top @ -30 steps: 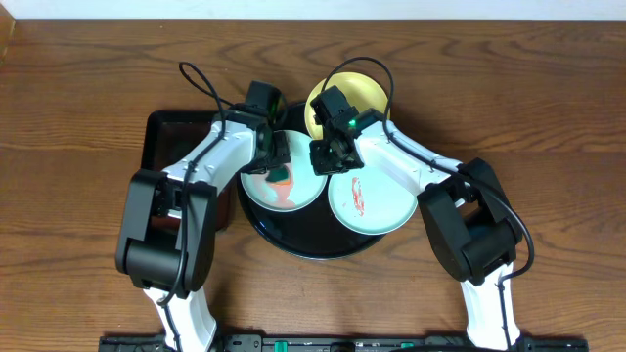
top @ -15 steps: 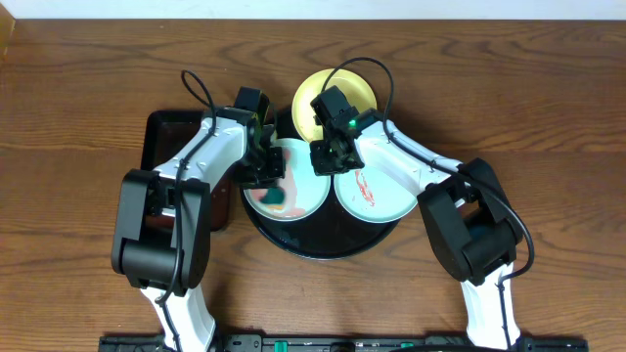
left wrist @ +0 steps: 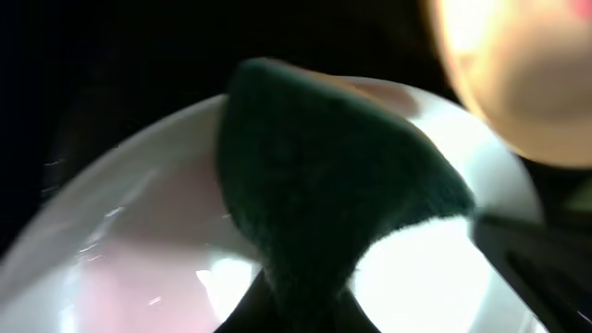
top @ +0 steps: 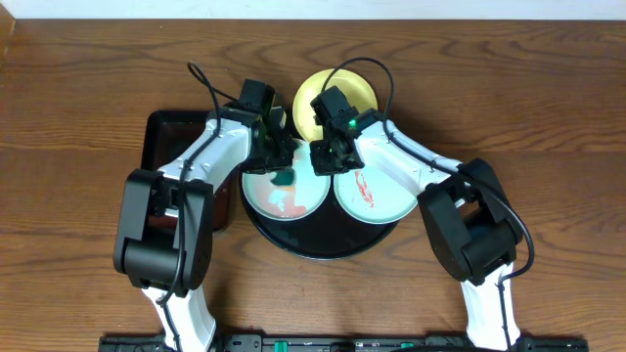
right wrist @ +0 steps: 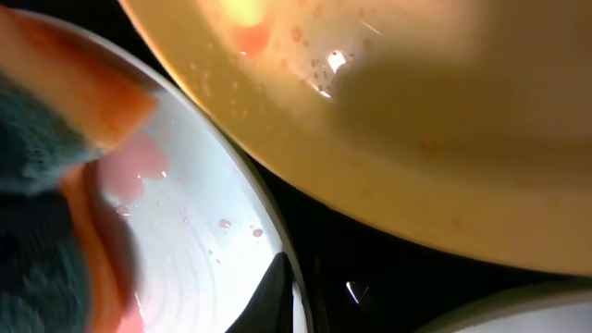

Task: Clean dirty plates on tray and stack at the side
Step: 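Scrub the left pale green plate with the sponge in the left gripper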

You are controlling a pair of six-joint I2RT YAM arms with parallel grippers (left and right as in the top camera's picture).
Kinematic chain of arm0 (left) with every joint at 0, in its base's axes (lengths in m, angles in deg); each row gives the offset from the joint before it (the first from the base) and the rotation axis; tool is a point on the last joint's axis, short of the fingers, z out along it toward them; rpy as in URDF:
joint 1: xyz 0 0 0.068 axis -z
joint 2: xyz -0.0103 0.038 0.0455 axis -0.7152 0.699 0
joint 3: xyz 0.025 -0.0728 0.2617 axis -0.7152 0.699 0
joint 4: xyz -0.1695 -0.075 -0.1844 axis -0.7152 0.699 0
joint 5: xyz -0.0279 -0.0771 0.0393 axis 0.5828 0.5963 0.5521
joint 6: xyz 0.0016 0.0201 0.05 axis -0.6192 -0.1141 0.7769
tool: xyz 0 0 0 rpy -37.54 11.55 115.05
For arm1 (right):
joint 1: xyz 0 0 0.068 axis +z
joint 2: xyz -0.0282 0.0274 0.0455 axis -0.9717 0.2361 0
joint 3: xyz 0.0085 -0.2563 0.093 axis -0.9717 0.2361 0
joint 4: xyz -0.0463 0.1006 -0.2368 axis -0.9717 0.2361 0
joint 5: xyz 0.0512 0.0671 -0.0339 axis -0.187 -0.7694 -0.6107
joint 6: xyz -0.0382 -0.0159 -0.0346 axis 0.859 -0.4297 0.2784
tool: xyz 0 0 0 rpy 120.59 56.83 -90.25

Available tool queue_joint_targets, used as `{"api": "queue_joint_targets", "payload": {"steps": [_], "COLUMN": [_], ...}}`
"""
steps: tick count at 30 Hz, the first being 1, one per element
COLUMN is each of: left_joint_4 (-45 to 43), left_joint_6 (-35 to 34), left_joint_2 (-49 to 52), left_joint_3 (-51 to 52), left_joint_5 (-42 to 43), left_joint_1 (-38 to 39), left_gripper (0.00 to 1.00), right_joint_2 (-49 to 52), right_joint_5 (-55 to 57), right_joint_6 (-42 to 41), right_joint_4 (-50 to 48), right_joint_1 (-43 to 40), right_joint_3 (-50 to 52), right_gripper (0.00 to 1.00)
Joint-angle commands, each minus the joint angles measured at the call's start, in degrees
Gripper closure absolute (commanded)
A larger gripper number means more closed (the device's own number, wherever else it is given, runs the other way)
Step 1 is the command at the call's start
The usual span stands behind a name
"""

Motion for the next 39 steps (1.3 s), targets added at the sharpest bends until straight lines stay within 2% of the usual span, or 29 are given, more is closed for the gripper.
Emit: {"api": "queue_joint_targets", "payload": {"steps": [1, 5, 9, 11, 15, 19, 25, 28, 32, 37, 39], "left_joint_4": [1.25, 6.12, 10.56, 12.74, 13.92, 13.55, 8.41, 4.87, 0.90, 0.35, 1.99], "left_joint_6": [-6.23, -11.56, -11.89, -9.86, 2.97, 10.23, 10.47, 10.47, 10.10, 0.83, -2.34], "left_joint_2": [0.61, 0.61, 0.61, 0.57, 0.57, 0.57, 0.57, 0.59, 0.76, 0.76, 0.57], "left_joint_3": [0.48, 0.48, 0.48, 0.39, 0.39, 0.39, 0.39, 0.42, 0.42, 0.39, 0.04], "left_joint_5": [-17.29, -24.68, -24.46, -20.26, -2.32, 12.28, 13.38, 10.27, -0.28, -21.07, -25.33], "left_joint_1": [-0.42, -0.42, -0.39, -0.39, -0.39, -0.39, -0.42, -0.39, -0.42, -0.42, -0.42], "left_gripper": [0.93, 0.93, 0.93, 0.92, 0.93, 0.93, 0.93, 0.93, 0.93, 0.93, 0.92], "right_joint_2": [1.49, 1.49, 1.49, 1.49, 1.49, 1.49, 1.49, 1.49, 1.49, 1.49, 1.49], "right_joint_5": [0.57, 0.57, 0.57, 0.57, 0.57, 0.55, 0.57, 0.55, 0.57, 0.57, 0.57], "right_joint_6": [0.02, 0.02, 0.00, 0.02, 0.02, 0.02, 0.02, 0.02, 0.02, 0.02, 0.02], "right_joint_4": [0.48, 0.48, 0.46, 0.46, 0.28, 0.24, 0.28, 0.26, 0.26, 0.26, 0.26], "right_joint_1": [0.57, 0.57, 0.57, 0.57, 0.57, 0.57, 0.57, 0.57, 0.57, 0.57, 0.57], "right_joint_3": [1.55, 1.55, 1.55, 1.55, 1.55, 1.55, 1.55, 1.55, 1.55, 1.55, 1.55], "right_gripper": [0.94, 0.94, 0.94, 0.94, 0.94, 0.94, 0.94, 0.94, 0.93, 0.94, 0.94]}}
